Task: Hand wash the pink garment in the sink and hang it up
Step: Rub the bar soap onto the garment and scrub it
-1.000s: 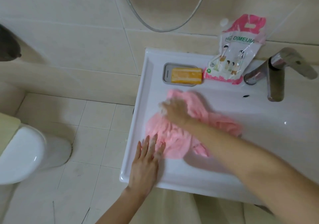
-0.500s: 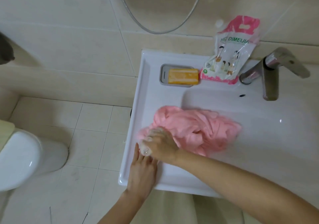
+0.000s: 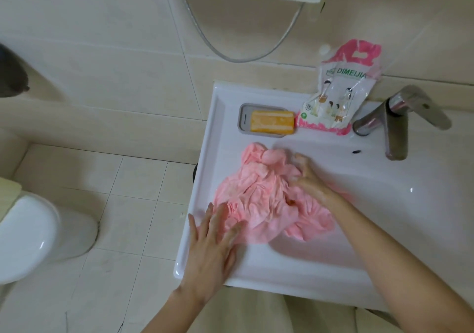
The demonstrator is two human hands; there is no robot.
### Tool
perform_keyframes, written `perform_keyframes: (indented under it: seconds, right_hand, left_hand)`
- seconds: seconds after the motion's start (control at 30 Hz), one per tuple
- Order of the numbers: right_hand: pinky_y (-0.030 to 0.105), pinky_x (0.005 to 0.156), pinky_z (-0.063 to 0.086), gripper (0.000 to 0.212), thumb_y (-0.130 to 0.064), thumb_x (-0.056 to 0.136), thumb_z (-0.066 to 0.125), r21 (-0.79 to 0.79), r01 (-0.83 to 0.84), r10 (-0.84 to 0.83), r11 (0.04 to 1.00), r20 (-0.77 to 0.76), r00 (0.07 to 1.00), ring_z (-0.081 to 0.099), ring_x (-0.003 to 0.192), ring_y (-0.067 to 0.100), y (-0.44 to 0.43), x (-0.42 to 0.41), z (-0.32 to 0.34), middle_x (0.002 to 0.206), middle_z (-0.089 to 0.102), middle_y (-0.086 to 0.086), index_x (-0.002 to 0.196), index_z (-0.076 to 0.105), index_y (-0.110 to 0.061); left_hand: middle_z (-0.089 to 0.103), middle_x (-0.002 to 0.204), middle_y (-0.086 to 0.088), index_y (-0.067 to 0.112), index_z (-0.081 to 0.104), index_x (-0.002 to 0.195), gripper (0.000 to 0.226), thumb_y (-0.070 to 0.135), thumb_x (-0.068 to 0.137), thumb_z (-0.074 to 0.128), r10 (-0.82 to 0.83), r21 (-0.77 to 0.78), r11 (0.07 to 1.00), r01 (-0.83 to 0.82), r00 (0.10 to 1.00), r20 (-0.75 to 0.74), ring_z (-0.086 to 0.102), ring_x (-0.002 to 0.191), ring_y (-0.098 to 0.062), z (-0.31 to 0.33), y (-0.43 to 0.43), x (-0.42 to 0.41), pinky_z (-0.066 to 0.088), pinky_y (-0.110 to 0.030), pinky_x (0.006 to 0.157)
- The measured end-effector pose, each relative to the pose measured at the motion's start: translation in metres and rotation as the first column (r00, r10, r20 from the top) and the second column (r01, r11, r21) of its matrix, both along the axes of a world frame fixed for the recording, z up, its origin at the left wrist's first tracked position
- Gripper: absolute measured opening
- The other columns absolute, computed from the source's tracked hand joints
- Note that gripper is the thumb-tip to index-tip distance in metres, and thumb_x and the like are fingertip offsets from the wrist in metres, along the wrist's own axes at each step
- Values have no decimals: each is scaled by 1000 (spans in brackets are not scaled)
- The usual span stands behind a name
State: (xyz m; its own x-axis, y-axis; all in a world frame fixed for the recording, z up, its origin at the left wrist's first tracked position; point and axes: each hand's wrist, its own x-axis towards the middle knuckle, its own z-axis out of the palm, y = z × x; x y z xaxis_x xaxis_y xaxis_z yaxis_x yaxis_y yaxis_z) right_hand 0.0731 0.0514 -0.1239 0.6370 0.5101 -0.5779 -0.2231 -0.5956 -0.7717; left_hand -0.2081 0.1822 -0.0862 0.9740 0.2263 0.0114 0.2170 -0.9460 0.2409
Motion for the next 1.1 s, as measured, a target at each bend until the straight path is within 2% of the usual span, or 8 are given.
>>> perform_keyframes:
  seconds: [0.17,0.5,0.6,0.7,0.8,0.93,1.0,1.1]
  right_hand:
    - [23,63,37,19,-4,80,73,-132,93,-61,987,231,971,46,68,10,-21,28,32,72,51,-3,75,57,-14]
    - [30,59,31,27,-6,79,62,198,229,-302,953,558,773,41,66,13,31,-8,177,68,42,-4,71,41,-20]
    - [32,77,46,30,-3,78,66,170,-49,-45,984,509,860,55,86,19,60,-82,158,99,55,3,102,53,-16]
    - [35,103,37,72,-12,83,65,-109,-508,504,855,412,759,42,123,31,59,-175,107,139,34,15,143,26,-9]
    - [44,116,24,64,-22,76,68,-340,-783,807,521,493,324,34,135,35,38,-209,70,142,42,21,134,47,-4]
    - [26,66,42,10,-23,83,60,-87,-377,364,922,525,769,60,79,22,42,-151,95,76,65,-1,74,64,-23]
    - [29,83,41,17,-29,82,67,7,15,-16,1000,625,781,58,101,19,54,-108,89,104,66,-1,98,66,-28]
    - [47,116,12,96,-68,66,67,-269,-89,221,959,515,828,7,146,25,88,-77,62,159,8,4,146,23,-41]
  left_hand:
    - [47,143,-8,21,53,135,48,32,90,43,-92,-41,995,90,993,-76,37,136,-26,-6,-4,-1,23,-51,111]
    - [51,138,7,28,62,123,47,46,95,29,-95,-229,971,71,991,-97,38,133,-14,-4,5,3,12,-38,115]
    - [61,116,31,34,65,112,48,58,82,36,359,-706,663,-249,933,7,53,114,6,23,9,15,35,-22,105]
    - [64,109,13,18,58,111,28,39,96,45,741,-863,338,-375,671,-1,60,107,-10,34,20,21,46,-22,84]
    - [43,134,-1,26,46,123,35,39,90,48,568,-666,673,-323,802,185,44,121,-9,28,20,16,36,-18,99]
    - [38,140,-12,27,53,117,34,27,84,48,248,-288,940,-183,946,209,42,114,-24,12,18,15,29,-27,95]
    - [39,139,-14,24,54,115,33,22,82,50,184,-190,971,-144,961,208,43,111,-30,12,13,17,31,-35,93]
    - [44,139,-13,20,61,113,31,15,84,50,118,-151,985,-87,971,210,46,114,-30,5,5,9,37,-37,94]
